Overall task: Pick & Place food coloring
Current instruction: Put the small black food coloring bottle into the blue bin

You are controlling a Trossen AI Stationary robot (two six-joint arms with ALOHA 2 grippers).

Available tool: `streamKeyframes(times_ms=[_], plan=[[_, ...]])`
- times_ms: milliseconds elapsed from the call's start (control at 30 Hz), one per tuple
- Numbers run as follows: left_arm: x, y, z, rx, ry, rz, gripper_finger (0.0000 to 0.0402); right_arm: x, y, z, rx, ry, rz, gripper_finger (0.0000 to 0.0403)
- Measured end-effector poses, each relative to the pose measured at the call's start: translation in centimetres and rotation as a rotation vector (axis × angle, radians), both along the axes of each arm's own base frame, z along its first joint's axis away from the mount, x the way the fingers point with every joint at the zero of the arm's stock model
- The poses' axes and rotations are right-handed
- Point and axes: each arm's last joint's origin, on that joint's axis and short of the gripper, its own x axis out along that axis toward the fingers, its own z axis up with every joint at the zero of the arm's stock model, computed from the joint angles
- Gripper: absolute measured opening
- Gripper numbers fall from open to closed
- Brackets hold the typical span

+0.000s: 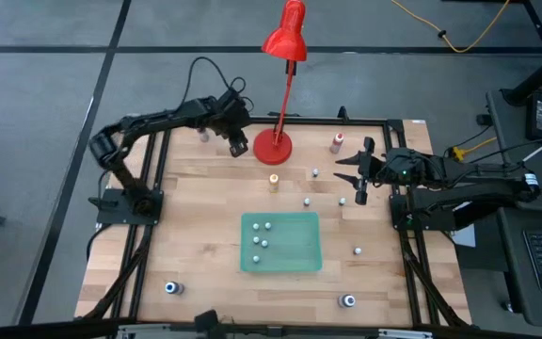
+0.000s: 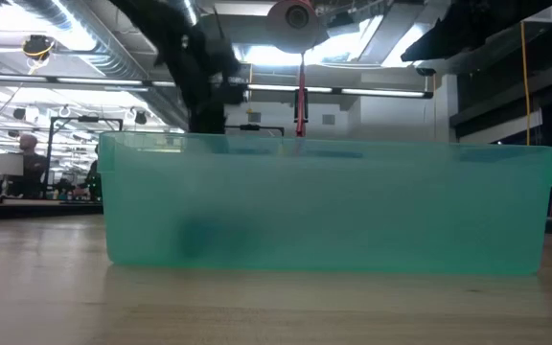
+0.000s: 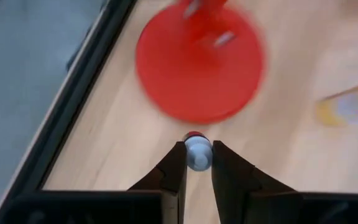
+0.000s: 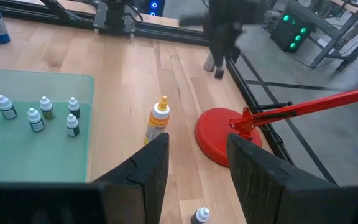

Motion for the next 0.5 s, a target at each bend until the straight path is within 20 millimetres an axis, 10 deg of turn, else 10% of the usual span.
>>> streamKeyframes(times_ms=[500], plan=[[-1.6, -13.2, 9.4, 0.016, -0.283, -0.183, 0.0048, 0.0, 0.0, 0.0, 0.0, -0.002, -0.002, 0.0163]])
